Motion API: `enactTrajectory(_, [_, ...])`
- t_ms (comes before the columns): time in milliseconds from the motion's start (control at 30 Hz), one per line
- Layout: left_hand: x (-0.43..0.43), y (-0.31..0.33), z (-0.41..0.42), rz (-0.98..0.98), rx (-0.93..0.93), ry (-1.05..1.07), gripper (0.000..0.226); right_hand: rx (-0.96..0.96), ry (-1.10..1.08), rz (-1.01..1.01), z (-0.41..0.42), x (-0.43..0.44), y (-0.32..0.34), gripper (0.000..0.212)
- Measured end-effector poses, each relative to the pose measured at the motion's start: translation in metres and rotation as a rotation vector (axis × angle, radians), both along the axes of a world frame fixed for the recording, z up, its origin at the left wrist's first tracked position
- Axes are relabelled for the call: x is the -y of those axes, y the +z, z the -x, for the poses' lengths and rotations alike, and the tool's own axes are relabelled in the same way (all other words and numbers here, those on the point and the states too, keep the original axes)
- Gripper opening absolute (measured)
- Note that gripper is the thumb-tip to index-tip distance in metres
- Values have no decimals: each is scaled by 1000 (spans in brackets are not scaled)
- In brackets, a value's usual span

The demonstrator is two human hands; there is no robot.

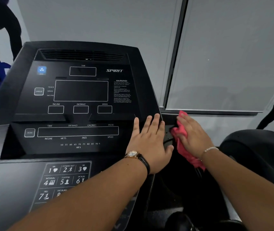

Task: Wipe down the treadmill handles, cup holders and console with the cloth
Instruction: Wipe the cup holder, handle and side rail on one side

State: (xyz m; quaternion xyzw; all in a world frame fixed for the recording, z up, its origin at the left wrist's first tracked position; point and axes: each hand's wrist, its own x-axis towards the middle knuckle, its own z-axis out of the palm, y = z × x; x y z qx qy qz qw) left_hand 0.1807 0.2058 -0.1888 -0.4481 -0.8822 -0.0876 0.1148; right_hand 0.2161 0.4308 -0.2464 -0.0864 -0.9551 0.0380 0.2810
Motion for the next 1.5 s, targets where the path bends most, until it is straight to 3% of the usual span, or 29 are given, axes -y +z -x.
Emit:
enactTrajectory(100, [1, 1, 0, 6, 3, -1, 72, 27, -252, 369, 5, -7, 1, 71])
enactTrajectory(200, [1, 2, -1, 6, 9, -5, 72, 19, -616, 687, 29, 11, 21, 60])
enactTrajectory(267, [1, 2, 0, 0, 8, -4, 72, 36, -646, 521, 40, 32, 27, 56])
enactTrajectory(367, [0, 2, 0, -2, 8, -2, 72, 100, -370, 40, 38, 55, 9, 60])
enactTrajectory(467, [0, 1, 0, -8, 6, 0, 71, 78, -218, -134, 28, 38, 8, 64])
enactTrajectory(533, [1, 1, 0, -7, 10, -4, 71, 66, -227, -135, 33, 29, 12, 61])
enactTrajectory(667, [1, 1, 0, -6, 17, -1, 72, 89, -499, 245, 51, 46, 33, 47])
enactTrajectory(733, [1, 2, -1, -1, 17, -2, 73, 156, -466, 175, 48, 53, 37, 47])
enactTrajectory(833, [1, 2, -1, 3, 12, -2, 74, 159, -171, -71, 23, 58, 22, 55])
enactTrajectory(967, [0, 1, -1, 10, 1, 6, 74, 219, 41, -44, 8, 39, 15, 71])
enactTrajectory(1100, [0, 1, -1, 7, 0, 4, 73, 172, -53, 65, 42, 26, 34, 50])
enactTrajectory(1200, [0, 1, 0, -10, 9, 1, 72, 318, -132, 107, 65, 33, 52, 43])
enactTrajectory(1367, [0, 1, 0, -9, 10, -1, 71, 318, -54, -110, 44, 42, 37, 70])
enactTrajectory(1500, [1, 4, -3, -2, 12, 1, 68, 361, -60, 26, 8, 76, -6, 105])
